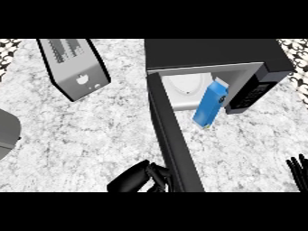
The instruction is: Pick up the milk, place it into the microwave and close the microwave
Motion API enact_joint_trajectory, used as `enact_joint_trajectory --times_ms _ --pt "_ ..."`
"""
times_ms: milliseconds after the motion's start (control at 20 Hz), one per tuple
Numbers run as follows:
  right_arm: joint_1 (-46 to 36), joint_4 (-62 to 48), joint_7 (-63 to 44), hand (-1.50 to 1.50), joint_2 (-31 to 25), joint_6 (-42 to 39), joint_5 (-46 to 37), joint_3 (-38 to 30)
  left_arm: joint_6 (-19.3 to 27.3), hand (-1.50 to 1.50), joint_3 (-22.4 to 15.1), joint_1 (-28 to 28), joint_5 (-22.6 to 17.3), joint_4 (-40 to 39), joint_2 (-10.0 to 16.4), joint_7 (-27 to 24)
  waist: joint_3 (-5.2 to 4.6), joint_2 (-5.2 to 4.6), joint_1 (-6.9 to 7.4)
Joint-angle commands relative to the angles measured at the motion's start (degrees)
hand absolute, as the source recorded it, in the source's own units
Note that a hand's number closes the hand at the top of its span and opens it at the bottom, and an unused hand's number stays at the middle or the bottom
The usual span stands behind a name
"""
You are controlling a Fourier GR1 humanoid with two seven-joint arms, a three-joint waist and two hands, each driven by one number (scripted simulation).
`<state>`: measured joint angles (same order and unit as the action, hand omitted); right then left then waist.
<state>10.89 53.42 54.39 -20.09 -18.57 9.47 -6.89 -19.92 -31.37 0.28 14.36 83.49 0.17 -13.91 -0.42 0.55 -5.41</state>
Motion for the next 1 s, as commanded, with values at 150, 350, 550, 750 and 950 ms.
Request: enact_joint_trajectory --times_ms 150,350,550,750,950 --pt "8.6 16.3 1.6 -1.50 -2.4 -12.1 5.3 4.6 11.8 1.50 -13.2 -4.2 -2.8 -7.0 -0.2 1.3 -0.02 -0.30 -0.86" --pt "10.7 26.1 -3.8 -1.50 -3.7 -10.9 8.8 6.3 19.1 1.50 -19.6 -7.1 -5.7 -7.8 -0.2 3.3 -0.11 -0.43 -1.74" --pt "14.1 34.2 -7.8 -1.50 -7.5 -11.2 11.9 6.6 27.9 1.50 -23.4 -10.9 -8.0 -8.2 -0.1 4.1 -0.13 -0.45 -2.42" --pt "14.9 40.6 -10.4 -1.50 -8.3 -10.6 13.3 8.7 34.4 1.50 -25.3 -14.9 -12.5 -10.0 -0.1 4.0 -0.11 -0.91 -3.36" --pt "14.6 45.7 -14.3 -1.50 -9.0 -9.4 15.5 10.0 40.5 1.50 -25.9 -20.1 -16.1 -9.9 -0.1 5.4 -0.09 -1.31 -3.89"
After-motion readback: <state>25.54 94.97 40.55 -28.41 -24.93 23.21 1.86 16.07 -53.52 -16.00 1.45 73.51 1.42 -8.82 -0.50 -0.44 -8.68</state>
